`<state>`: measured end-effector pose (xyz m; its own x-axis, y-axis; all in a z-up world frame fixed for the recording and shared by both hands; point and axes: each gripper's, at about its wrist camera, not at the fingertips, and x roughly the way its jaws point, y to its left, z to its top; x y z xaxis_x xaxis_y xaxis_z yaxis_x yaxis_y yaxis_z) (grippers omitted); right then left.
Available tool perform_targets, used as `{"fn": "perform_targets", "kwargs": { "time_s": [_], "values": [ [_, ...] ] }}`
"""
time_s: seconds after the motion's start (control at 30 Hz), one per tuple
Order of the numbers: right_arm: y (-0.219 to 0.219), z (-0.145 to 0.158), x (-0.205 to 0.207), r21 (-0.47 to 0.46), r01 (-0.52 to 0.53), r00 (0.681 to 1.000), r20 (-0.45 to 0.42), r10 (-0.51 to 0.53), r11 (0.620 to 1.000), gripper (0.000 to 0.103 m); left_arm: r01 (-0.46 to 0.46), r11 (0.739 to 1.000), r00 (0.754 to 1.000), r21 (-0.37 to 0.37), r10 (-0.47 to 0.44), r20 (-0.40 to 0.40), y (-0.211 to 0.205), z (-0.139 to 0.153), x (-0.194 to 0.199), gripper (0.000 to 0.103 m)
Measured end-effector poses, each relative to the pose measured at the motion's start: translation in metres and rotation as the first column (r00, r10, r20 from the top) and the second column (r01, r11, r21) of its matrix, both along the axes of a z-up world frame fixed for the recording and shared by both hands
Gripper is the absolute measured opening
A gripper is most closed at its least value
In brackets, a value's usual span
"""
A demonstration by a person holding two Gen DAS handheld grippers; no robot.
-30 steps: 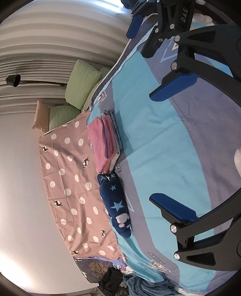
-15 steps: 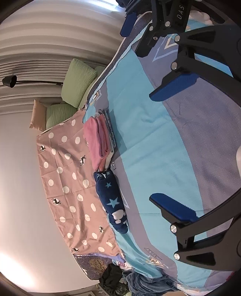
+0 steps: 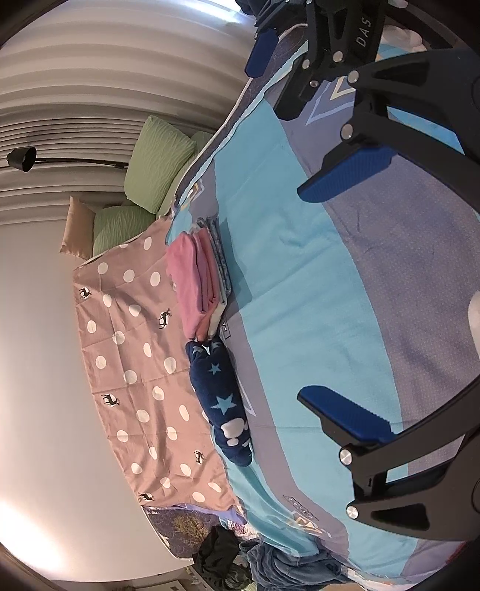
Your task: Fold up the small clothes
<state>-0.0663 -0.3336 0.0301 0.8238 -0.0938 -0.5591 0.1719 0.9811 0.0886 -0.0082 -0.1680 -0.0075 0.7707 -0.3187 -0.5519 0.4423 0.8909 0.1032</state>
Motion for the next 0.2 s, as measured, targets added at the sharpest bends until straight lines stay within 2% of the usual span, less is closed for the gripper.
{"fn": "perform_targets", "kwargs": {
  "time_s": [0.2],
  "values": [
    [0.0002, -0.0010, 0.0006, 0.002, 0.003, 1.000, -0.004, -0.003, 1.000, 0.091, -0.015, 1.000, 1.000, 0.005, 0.015, -0.009, 0.0002, -0.0023, 0.0002, 0.101]
  ]
}}
